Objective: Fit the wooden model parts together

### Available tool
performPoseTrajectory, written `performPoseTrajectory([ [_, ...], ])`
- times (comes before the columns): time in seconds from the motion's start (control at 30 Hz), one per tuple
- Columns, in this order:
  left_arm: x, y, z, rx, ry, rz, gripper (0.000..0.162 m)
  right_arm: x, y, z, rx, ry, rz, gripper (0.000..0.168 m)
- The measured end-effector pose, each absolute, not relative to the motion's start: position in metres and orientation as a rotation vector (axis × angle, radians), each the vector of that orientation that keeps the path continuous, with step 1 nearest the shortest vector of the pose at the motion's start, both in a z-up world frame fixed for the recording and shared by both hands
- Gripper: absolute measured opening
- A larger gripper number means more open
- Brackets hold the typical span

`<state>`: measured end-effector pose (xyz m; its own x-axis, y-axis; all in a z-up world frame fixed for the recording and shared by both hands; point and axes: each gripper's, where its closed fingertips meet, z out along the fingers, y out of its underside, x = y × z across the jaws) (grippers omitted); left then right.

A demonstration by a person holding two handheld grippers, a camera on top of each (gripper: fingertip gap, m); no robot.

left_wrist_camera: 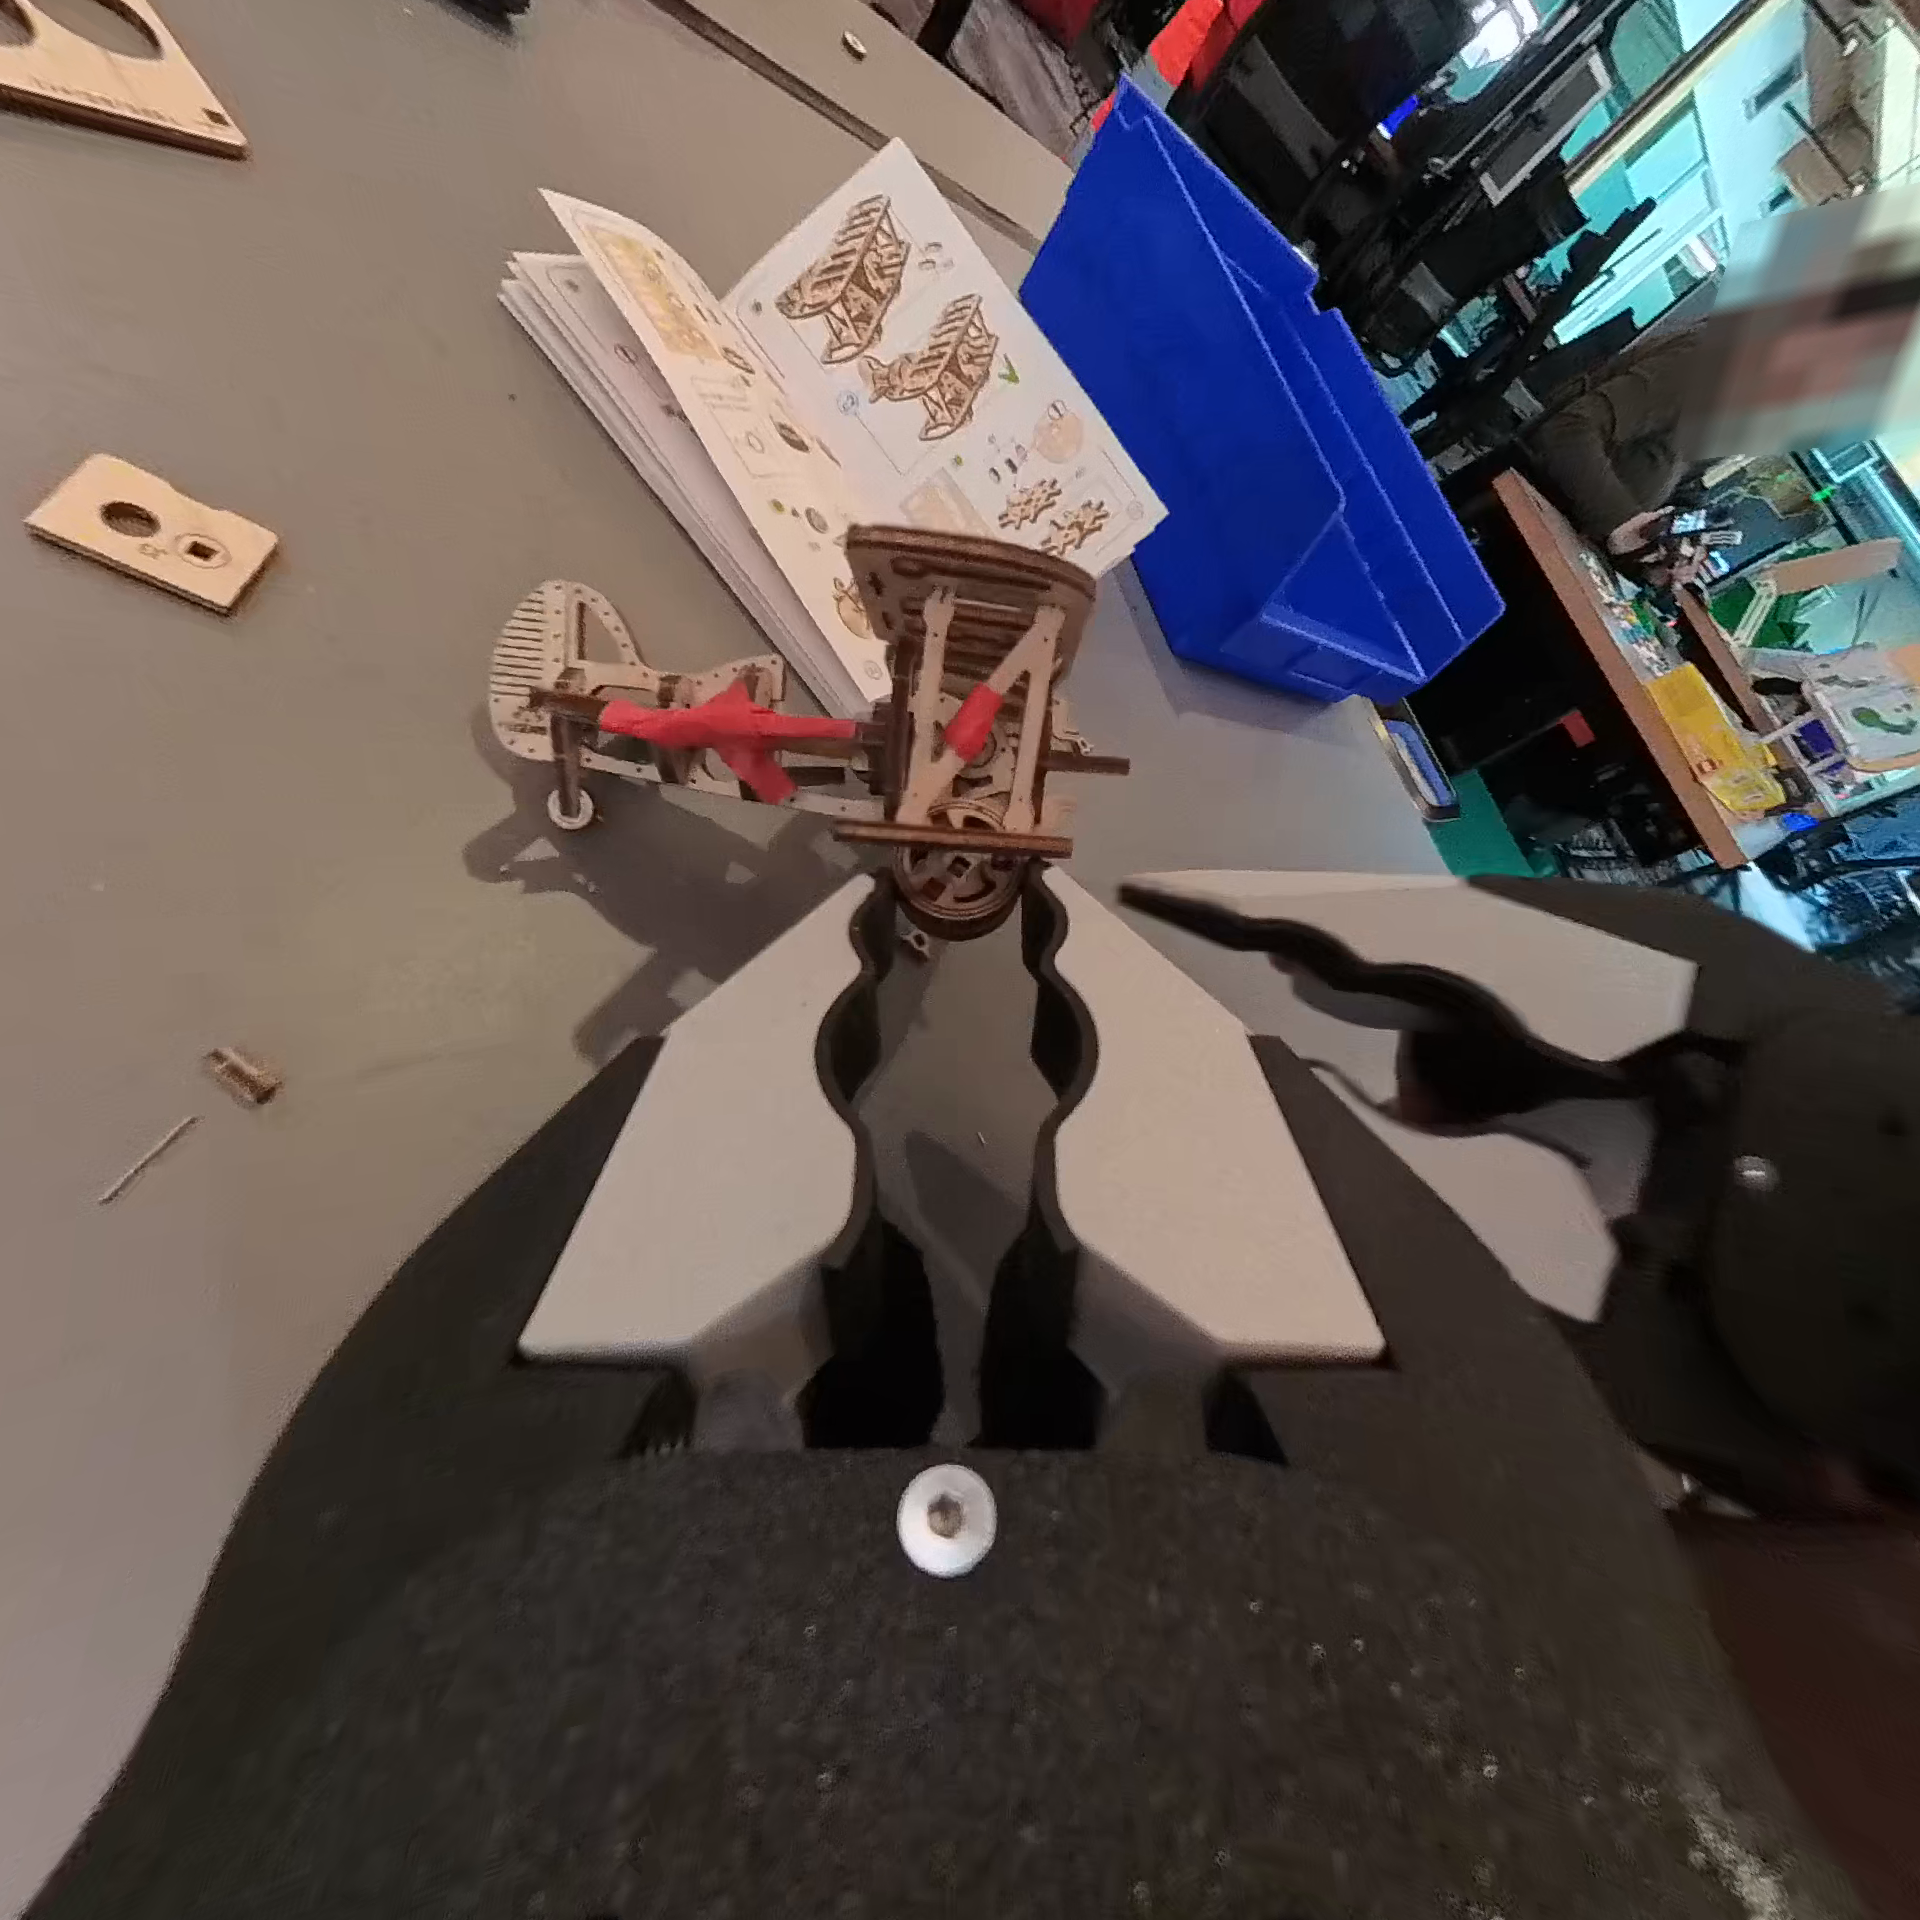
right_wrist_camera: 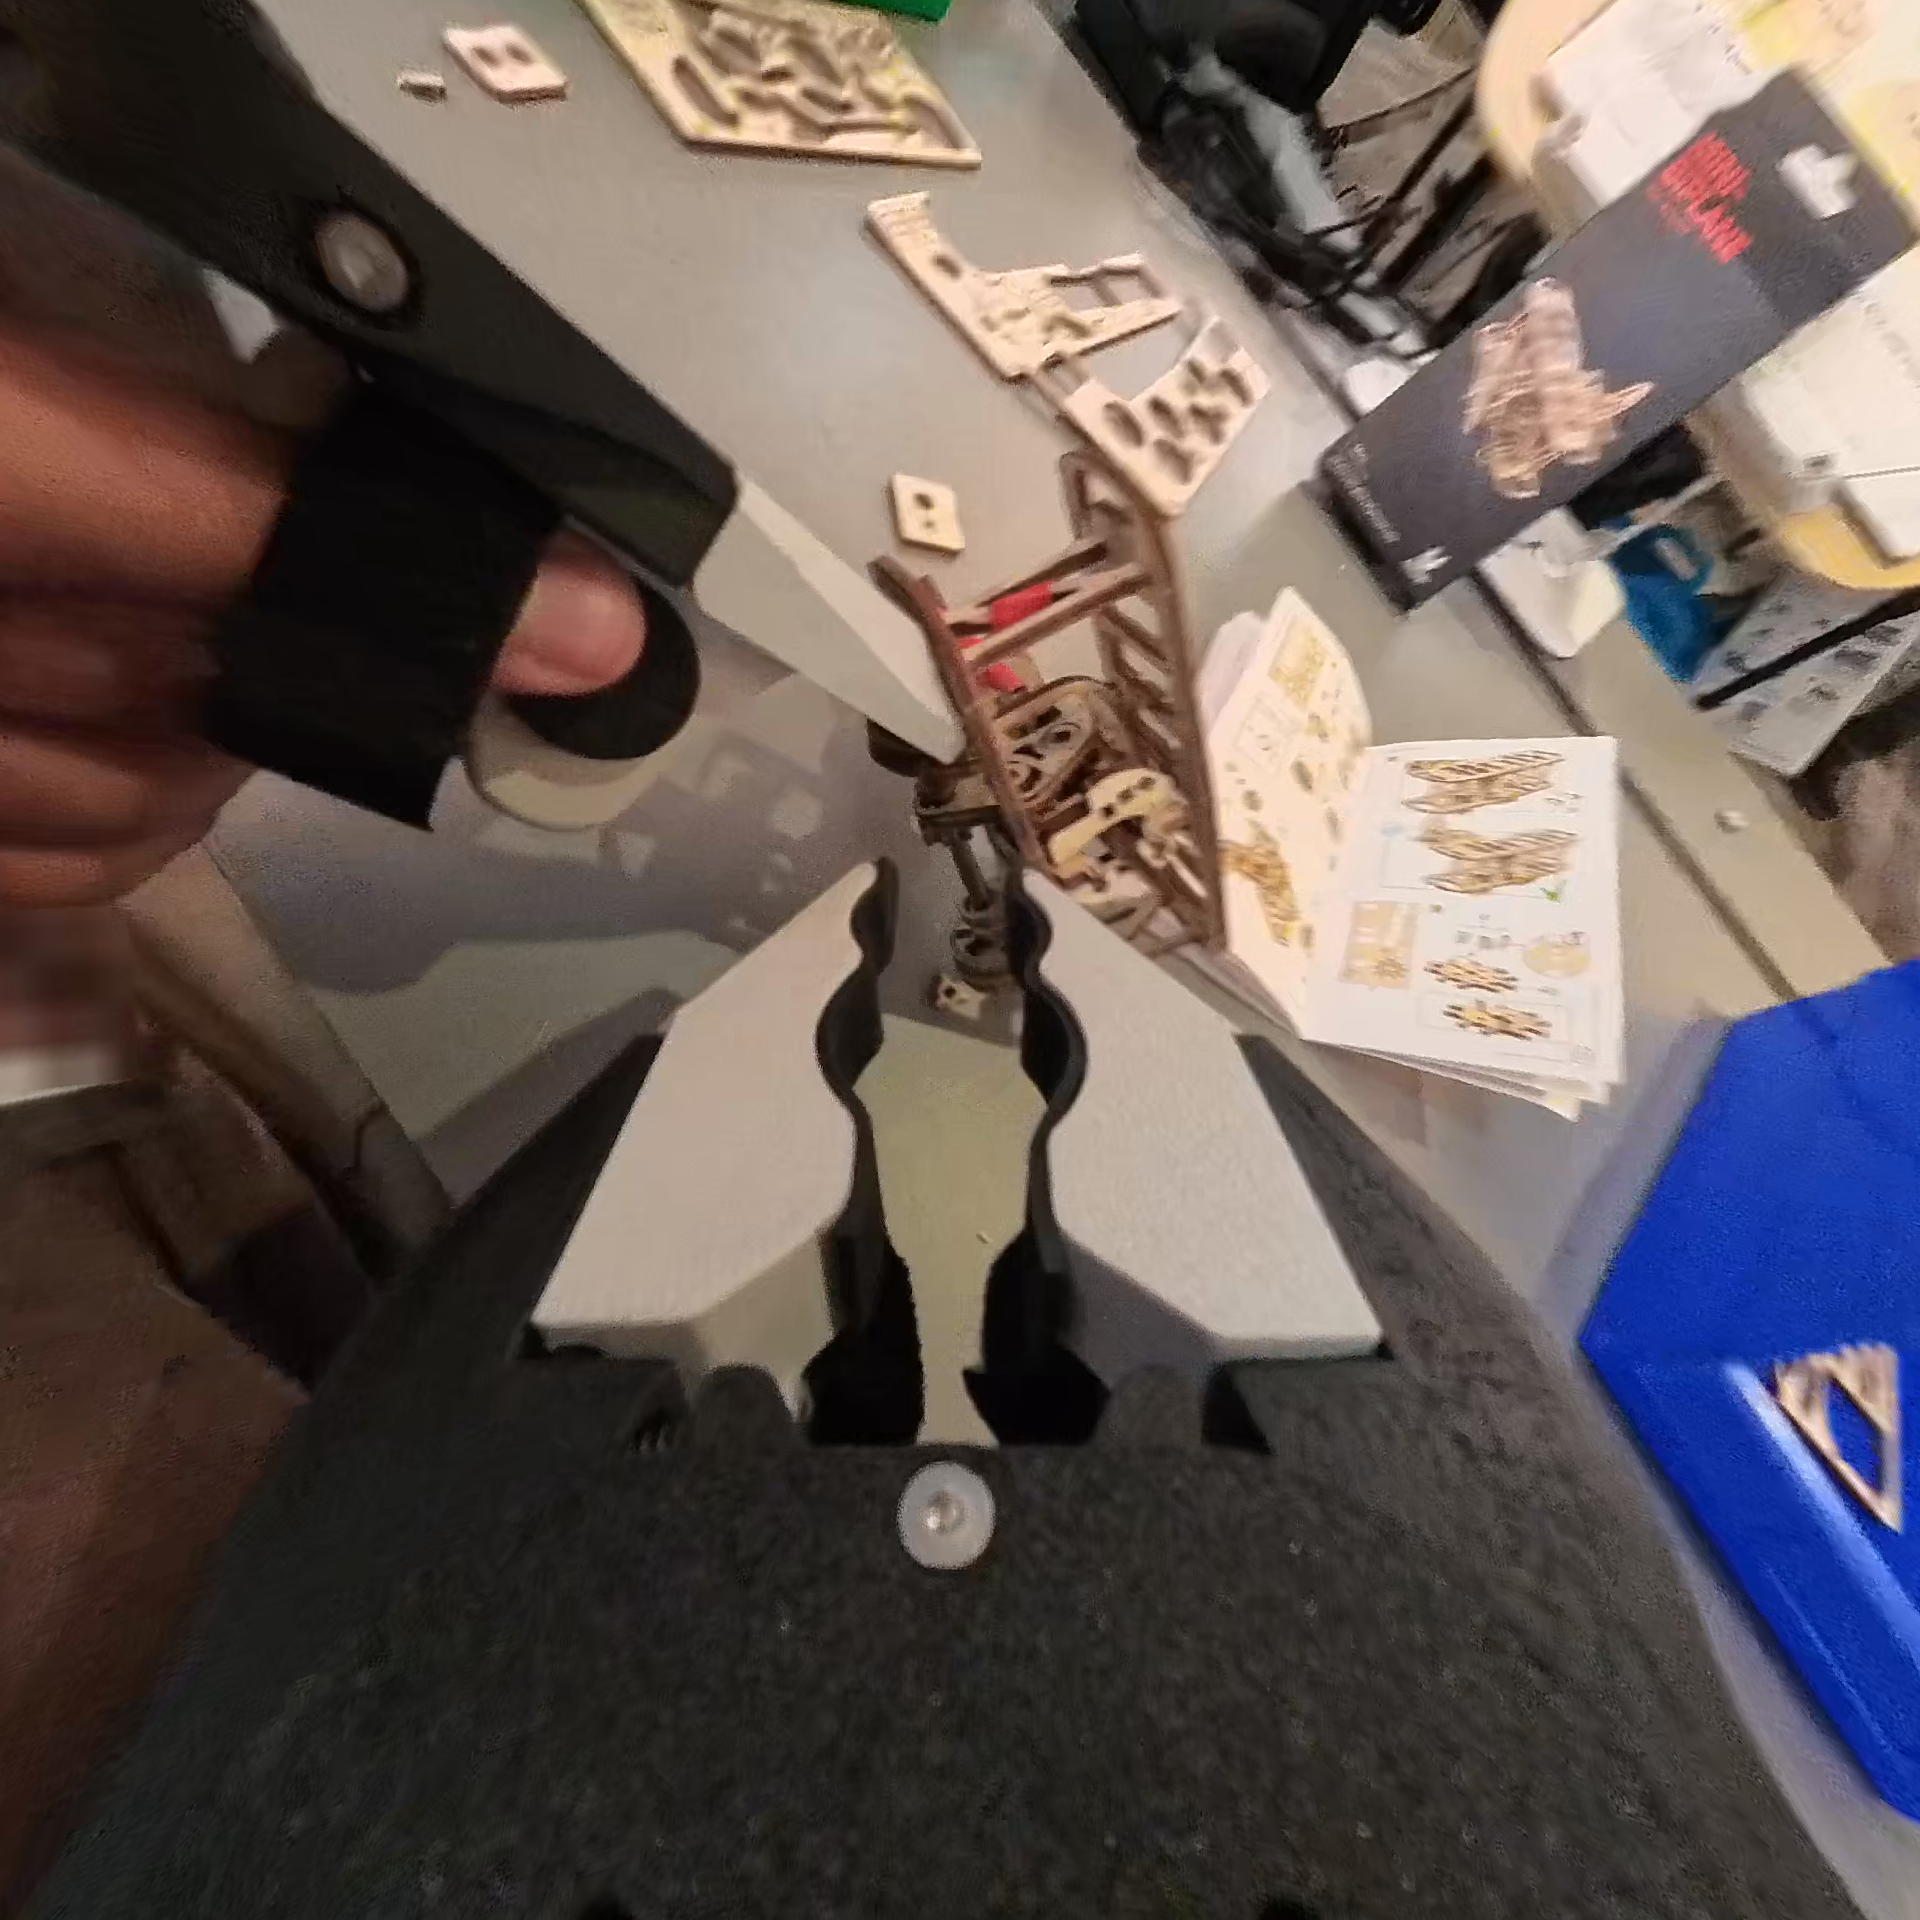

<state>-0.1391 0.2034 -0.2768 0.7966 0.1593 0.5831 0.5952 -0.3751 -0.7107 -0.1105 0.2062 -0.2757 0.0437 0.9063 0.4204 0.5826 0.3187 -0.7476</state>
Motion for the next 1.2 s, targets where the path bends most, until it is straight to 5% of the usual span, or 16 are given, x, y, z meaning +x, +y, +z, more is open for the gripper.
performPoseTrajectory([
  [0.13,-0.13,0.208,-0.277,-1.928,-0.519,-0.551,0.021,-0.098,0.212,-0.249,-1.401,-1.648,0.533,0.017],
  [0.3,-0.126,0.213,-0.275,-1.891,-0.479,-0.551,0.021,-0.11,0.223,-0.25,-1.91,-1.579,1.126,0.055],
  [0.47,-0.137,0.218,-0.269,-1.899,-0.386,-0.435,0.021,-0.115,0.243,-0.247,-2.093,-1.292,1.609,0.062],
  [0.53,-0.143,0.223,-0.263,-1.887,-0.372,-0.41,0.021,-0.117,0.245,-0.247,-2.175,-1.245,1.681,0.092],
  [0.77,-0.167,0.245,-0.251,-1.878,-0.353,-0.416,0.02,-0.11,0.273,-0.245,-2.174,-1.094,1.606,0.089],
  [1.0,-0.169,0.238,-0.25,-1.896,-0.267,-0.501,0.021,-0.1,0.273,-0.261,-1.982,-1.106,1.563,0.056],
  [1.2,-0.164,0.218,-0.252,-1.901,-0.199,-0.493,0.021,-0.083,0.249,-0.259,-1.801,-1.233,1.517,0.044],
])
